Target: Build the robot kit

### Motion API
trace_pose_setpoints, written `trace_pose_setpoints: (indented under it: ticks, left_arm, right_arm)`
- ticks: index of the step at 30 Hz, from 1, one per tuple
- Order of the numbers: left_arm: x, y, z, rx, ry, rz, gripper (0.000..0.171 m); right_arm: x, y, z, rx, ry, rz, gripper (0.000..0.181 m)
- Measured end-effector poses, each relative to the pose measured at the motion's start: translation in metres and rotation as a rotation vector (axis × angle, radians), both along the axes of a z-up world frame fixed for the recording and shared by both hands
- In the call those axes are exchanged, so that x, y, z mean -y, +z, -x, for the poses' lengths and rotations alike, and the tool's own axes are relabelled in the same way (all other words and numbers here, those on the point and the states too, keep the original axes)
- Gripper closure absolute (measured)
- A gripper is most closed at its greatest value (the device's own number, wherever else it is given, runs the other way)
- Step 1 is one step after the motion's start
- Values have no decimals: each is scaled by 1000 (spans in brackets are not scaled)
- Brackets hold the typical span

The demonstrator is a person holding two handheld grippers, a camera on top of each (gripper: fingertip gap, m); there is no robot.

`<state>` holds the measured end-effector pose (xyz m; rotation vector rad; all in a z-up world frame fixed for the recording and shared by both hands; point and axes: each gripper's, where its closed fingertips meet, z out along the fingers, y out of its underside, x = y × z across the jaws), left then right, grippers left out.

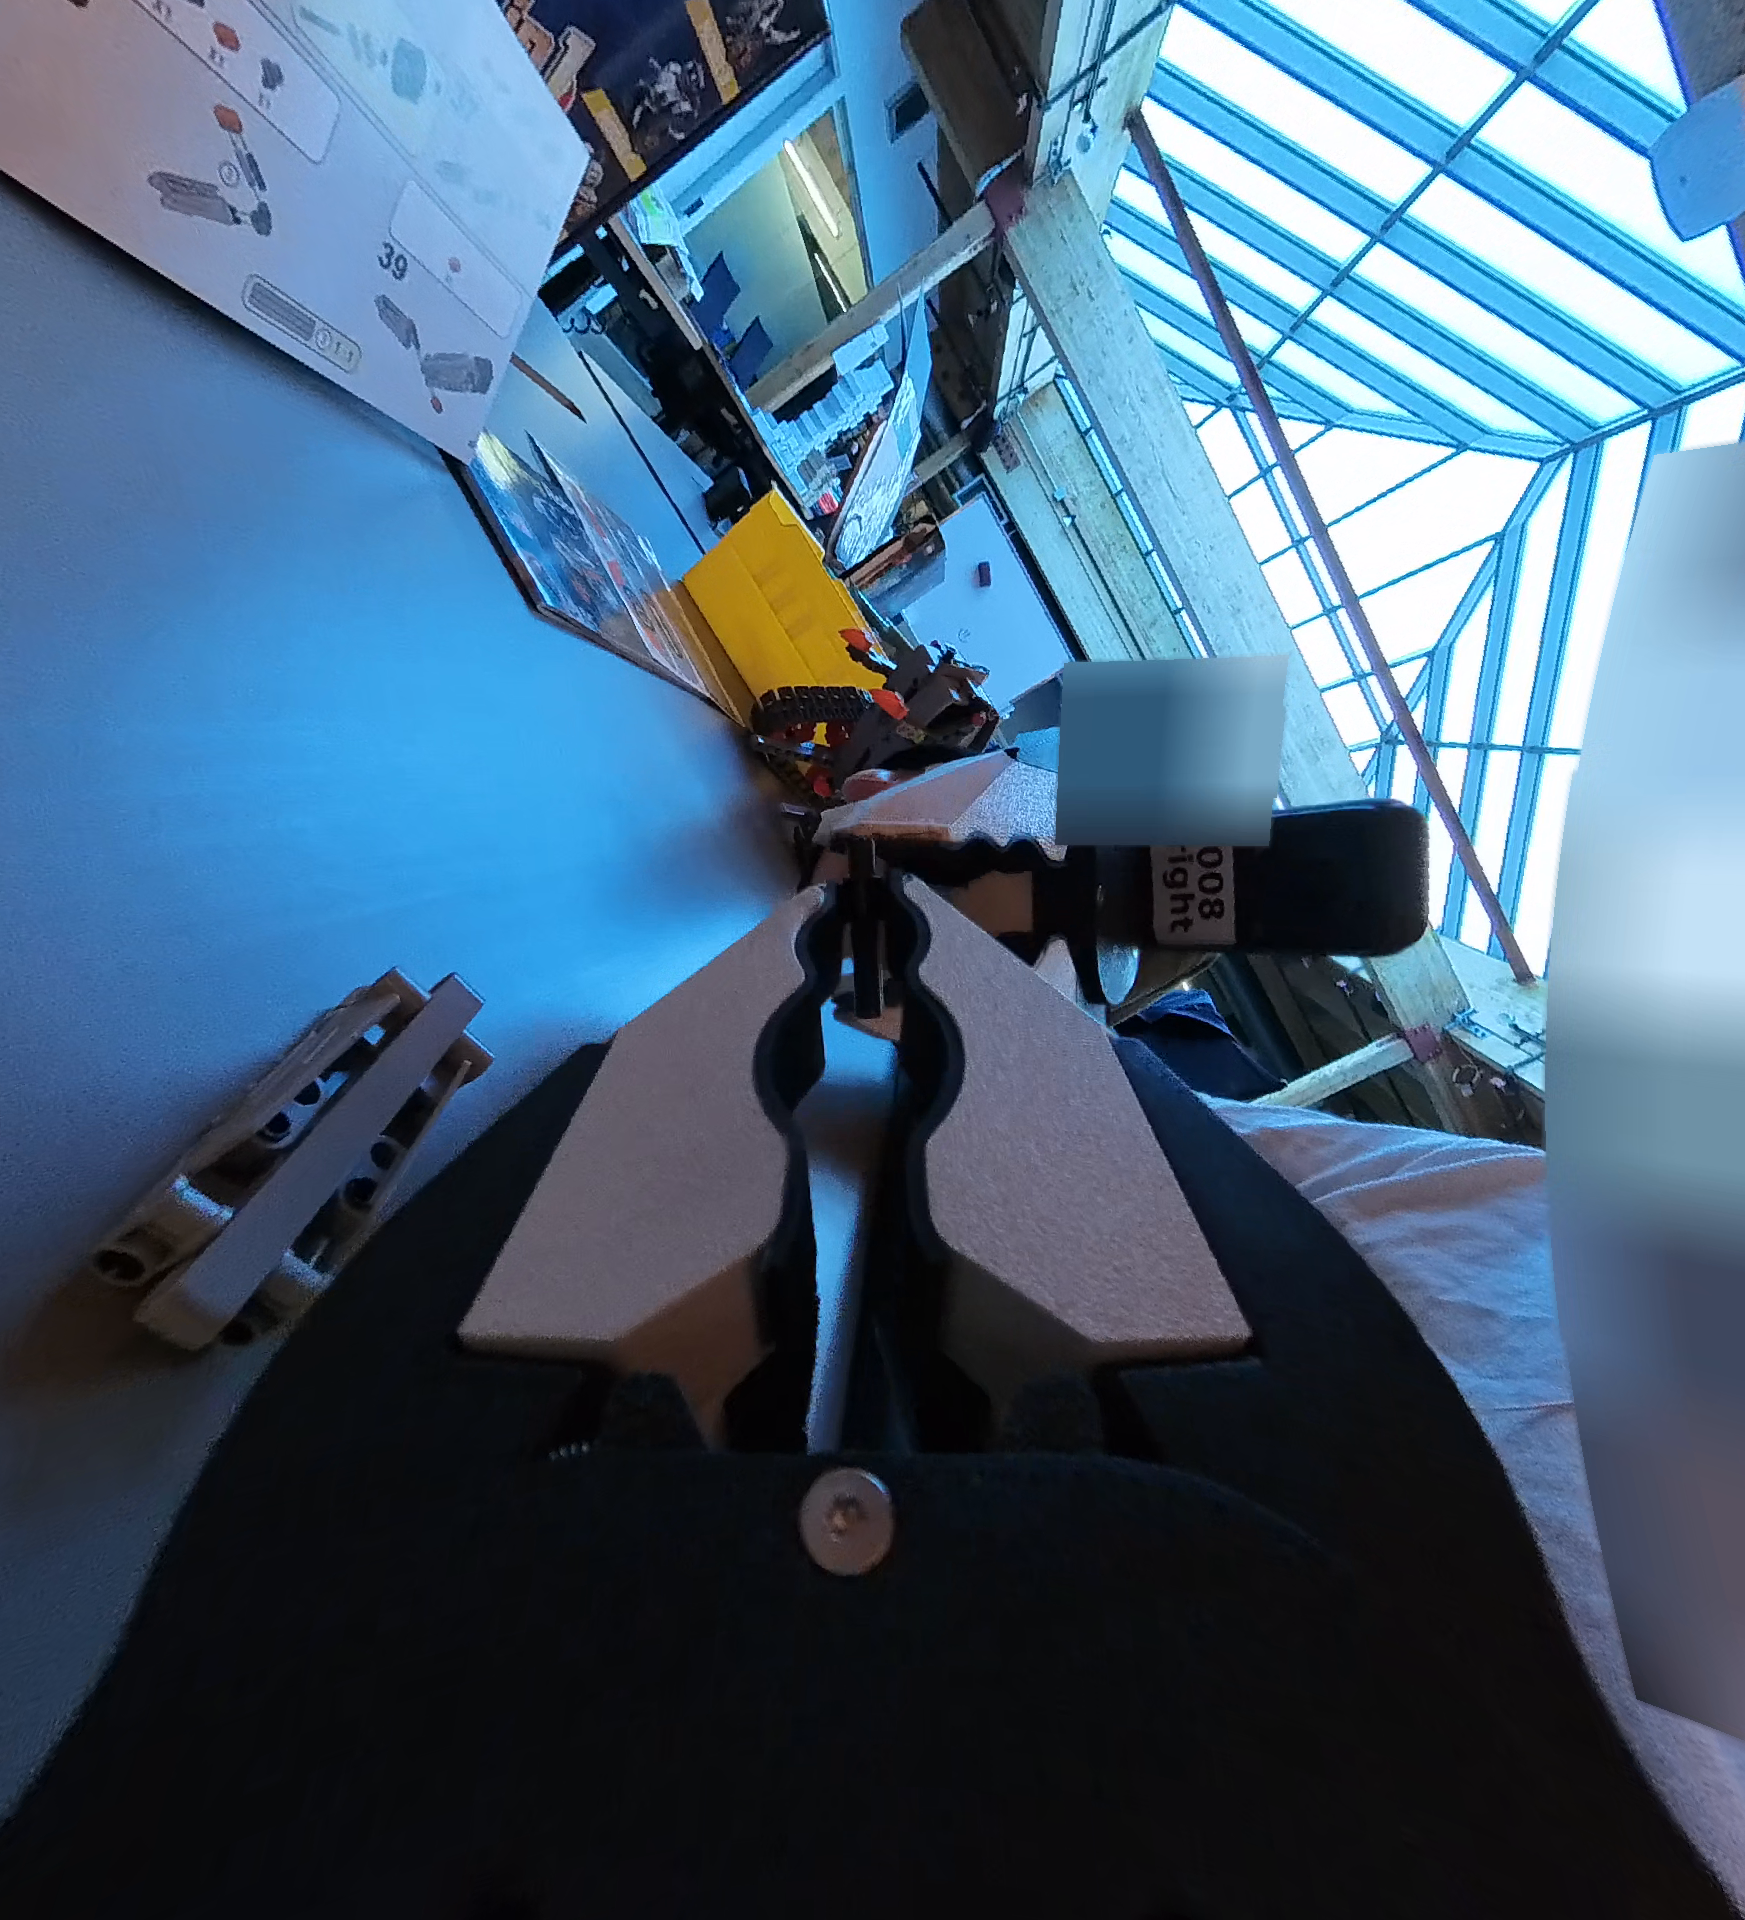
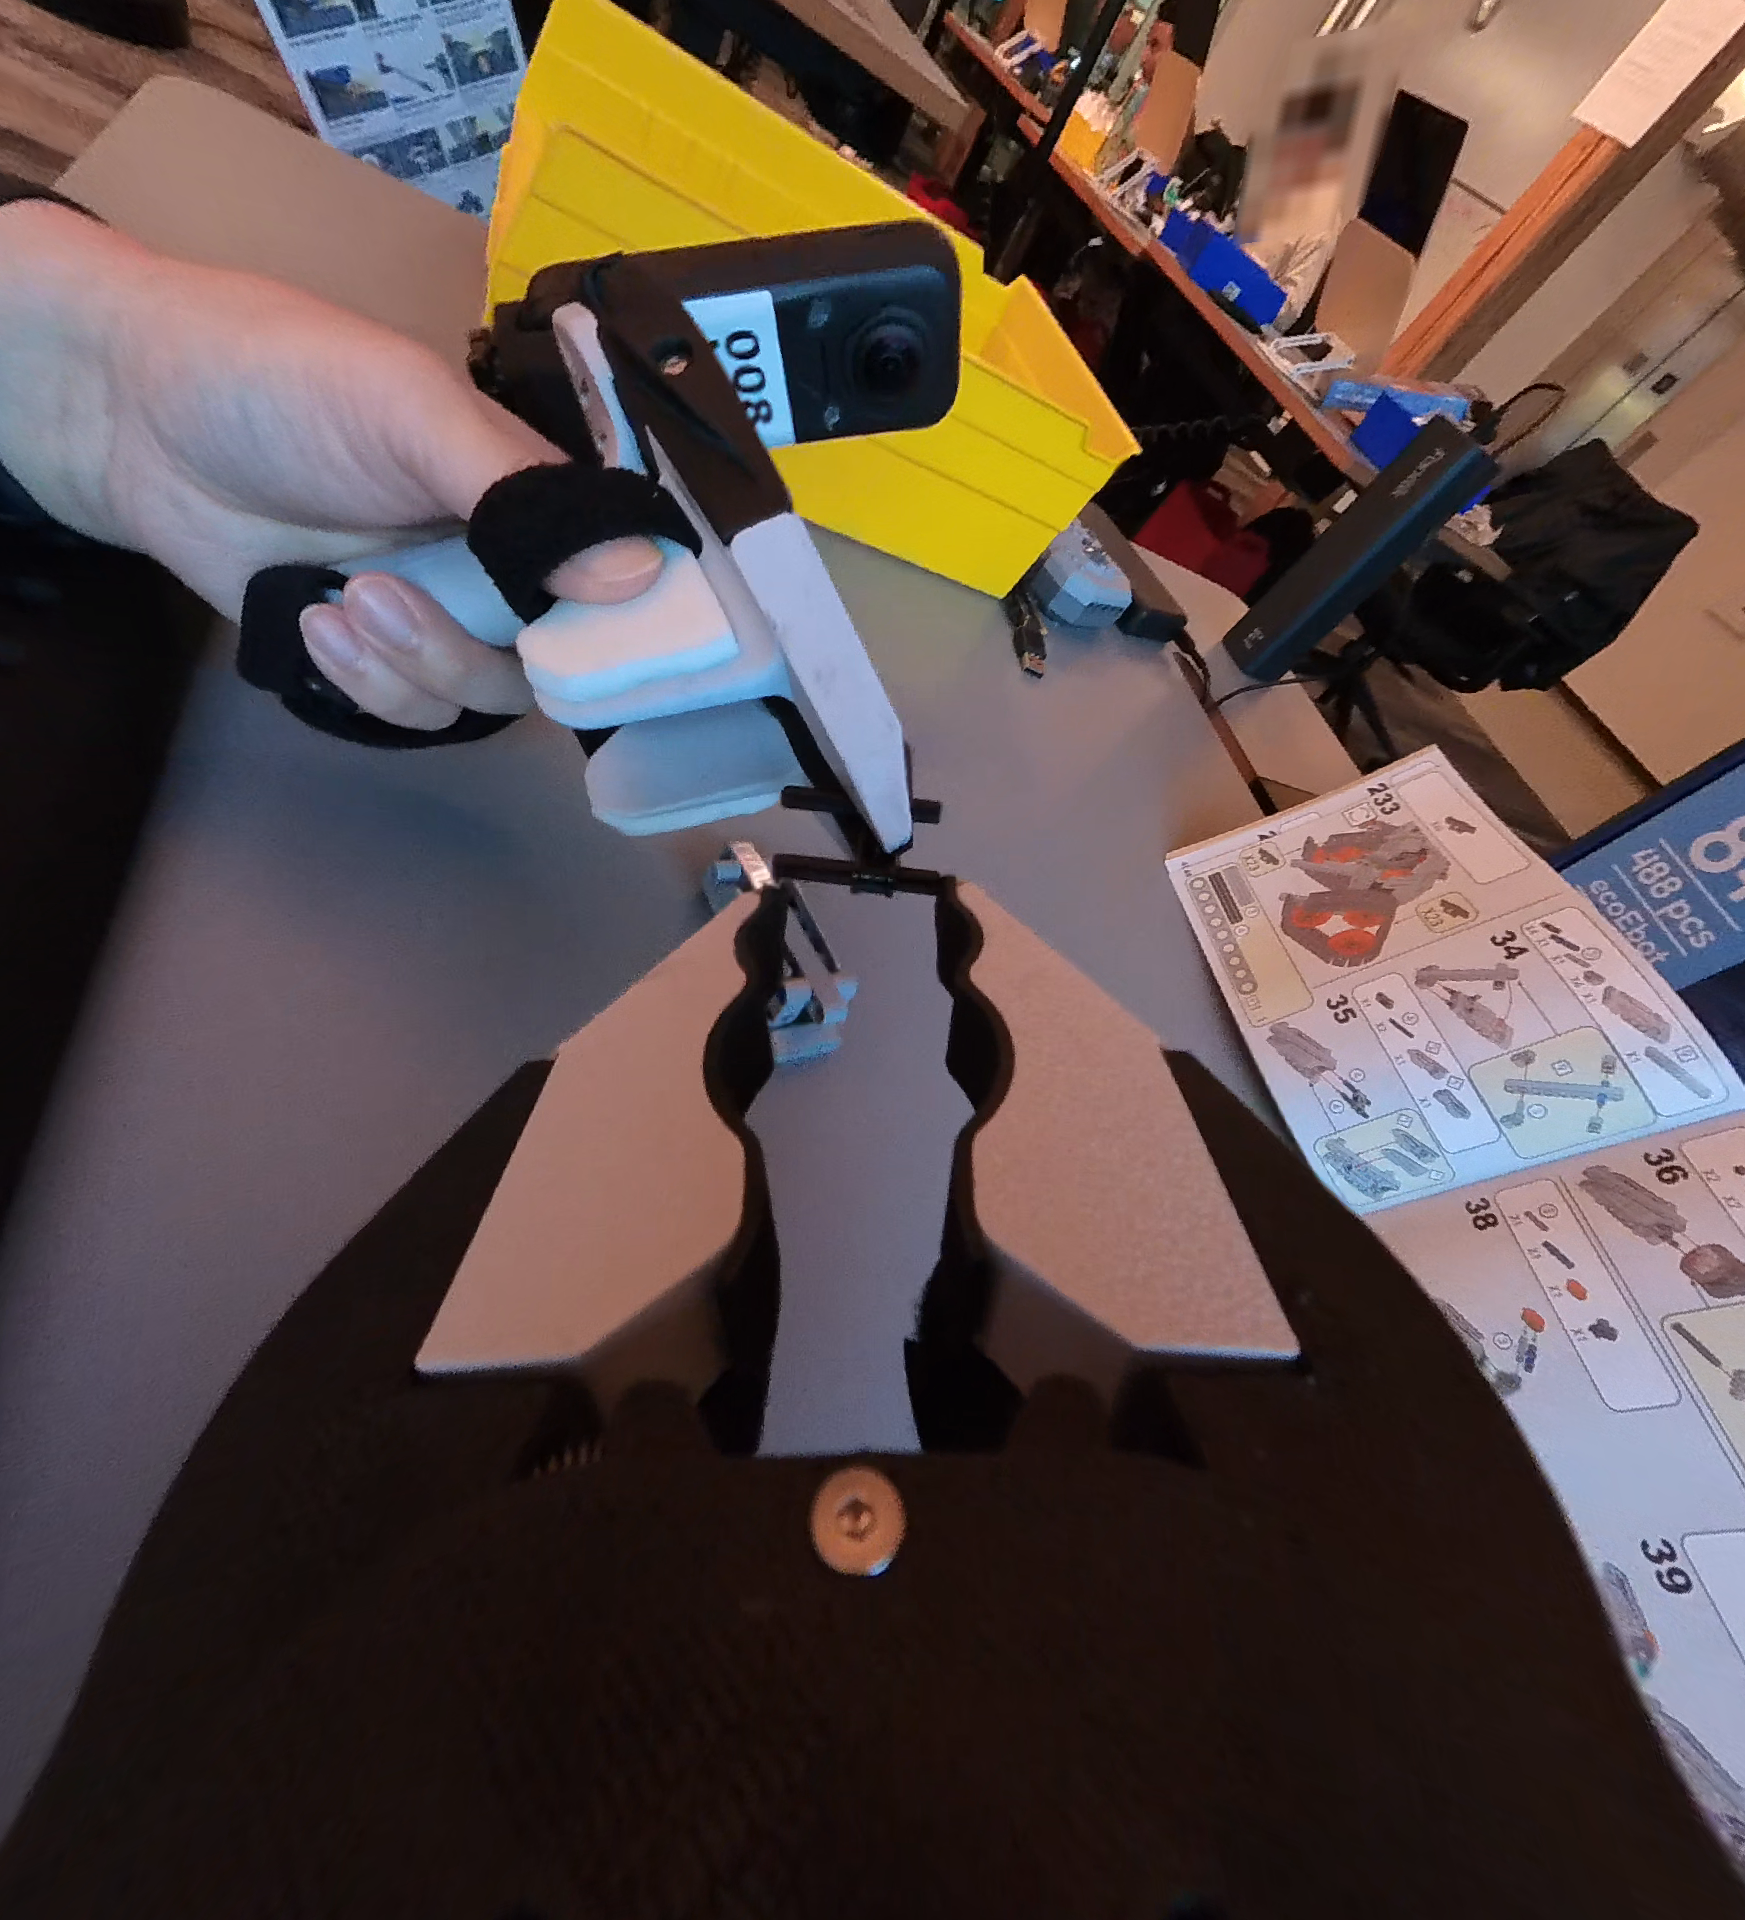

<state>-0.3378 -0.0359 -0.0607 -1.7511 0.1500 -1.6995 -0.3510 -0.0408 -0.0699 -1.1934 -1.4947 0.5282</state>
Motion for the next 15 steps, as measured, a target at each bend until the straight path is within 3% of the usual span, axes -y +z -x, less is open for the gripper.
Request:
trace_pose_setpoints:
  ticks: [6, 13, 15]
  left_arm:
    - [2, -4, -5, -33, -11, -6, 166]
    - [-6, -5, 2, -14, 51, 15, 166]
    - [-7, -6, 2, -20, 61, 15, 166]
  right_arm:
    - [-3, -1, -4, 11, -6, 0, 164]
    - [3, -8, 7, -6, -26, 114, 131]
    - [-2, -8, 9, -7, -73, 92, 136]
